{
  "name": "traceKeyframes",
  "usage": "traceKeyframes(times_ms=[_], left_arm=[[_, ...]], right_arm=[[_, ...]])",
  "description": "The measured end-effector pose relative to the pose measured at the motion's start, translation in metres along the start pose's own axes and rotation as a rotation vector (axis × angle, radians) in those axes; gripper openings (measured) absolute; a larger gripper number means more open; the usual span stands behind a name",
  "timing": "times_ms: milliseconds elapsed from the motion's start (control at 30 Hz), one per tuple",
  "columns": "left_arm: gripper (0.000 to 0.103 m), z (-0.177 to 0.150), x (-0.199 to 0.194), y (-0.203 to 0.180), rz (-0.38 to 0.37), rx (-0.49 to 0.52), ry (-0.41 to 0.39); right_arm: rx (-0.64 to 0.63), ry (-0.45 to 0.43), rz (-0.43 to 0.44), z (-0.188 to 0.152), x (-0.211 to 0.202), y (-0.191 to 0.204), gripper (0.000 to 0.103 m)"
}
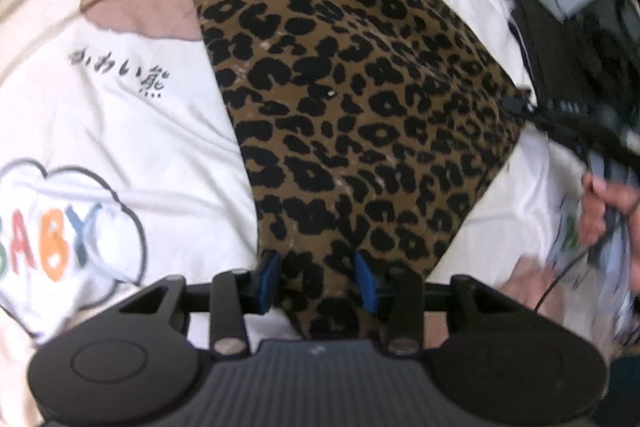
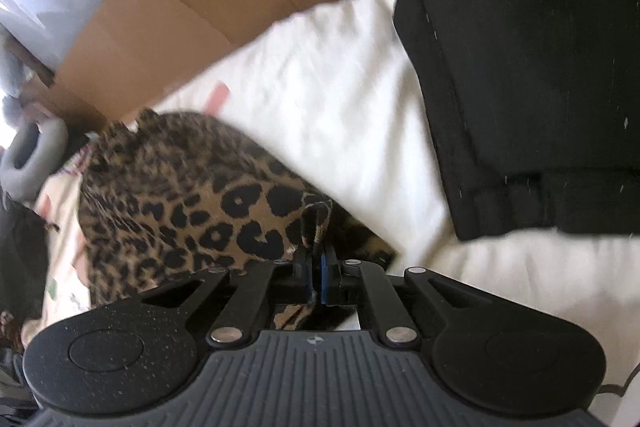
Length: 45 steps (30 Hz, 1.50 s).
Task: Fold clothes
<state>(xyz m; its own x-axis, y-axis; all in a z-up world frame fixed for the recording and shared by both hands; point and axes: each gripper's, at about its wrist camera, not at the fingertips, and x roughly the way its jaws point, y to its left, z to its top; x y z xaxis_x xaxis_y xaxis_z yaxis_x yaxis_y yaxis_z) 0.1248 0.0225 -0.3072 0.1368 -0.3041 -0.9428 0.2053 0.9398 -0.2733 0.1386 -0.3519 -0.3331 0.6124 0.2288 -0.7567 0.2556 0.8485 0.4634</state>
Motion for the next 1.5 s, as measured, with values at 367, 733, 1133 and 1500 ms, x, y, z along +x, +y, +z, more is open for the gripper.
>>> traceKeyframes(times_ms=[367,733,1133,1500], left_arm=[[0.043,0.041,-0.023,-0.005,0.084,0.061,0.039],[0.043,0.121,-0.030,-0.022,0.166,0.015,-0.053],[0.043,0.183,-0.024,-0.064,0.164,0.028,-0.202],[0.043,0.239,-0.008,-0.095,0.182,0.009,-0.260]], right_arm=[[0.012,-0.028,-0.004,-0.002,-0.013,-0.011,0.011],[0.033,-0.038,0.041,-0.005,-0.016,-0.022,0.011],[0.071,-0.066,0.090,-0.008,-0.023,-0.038,0.002],[0.125,-0.070,0.169,-0.007,-0.029,-0.044,0.041]])
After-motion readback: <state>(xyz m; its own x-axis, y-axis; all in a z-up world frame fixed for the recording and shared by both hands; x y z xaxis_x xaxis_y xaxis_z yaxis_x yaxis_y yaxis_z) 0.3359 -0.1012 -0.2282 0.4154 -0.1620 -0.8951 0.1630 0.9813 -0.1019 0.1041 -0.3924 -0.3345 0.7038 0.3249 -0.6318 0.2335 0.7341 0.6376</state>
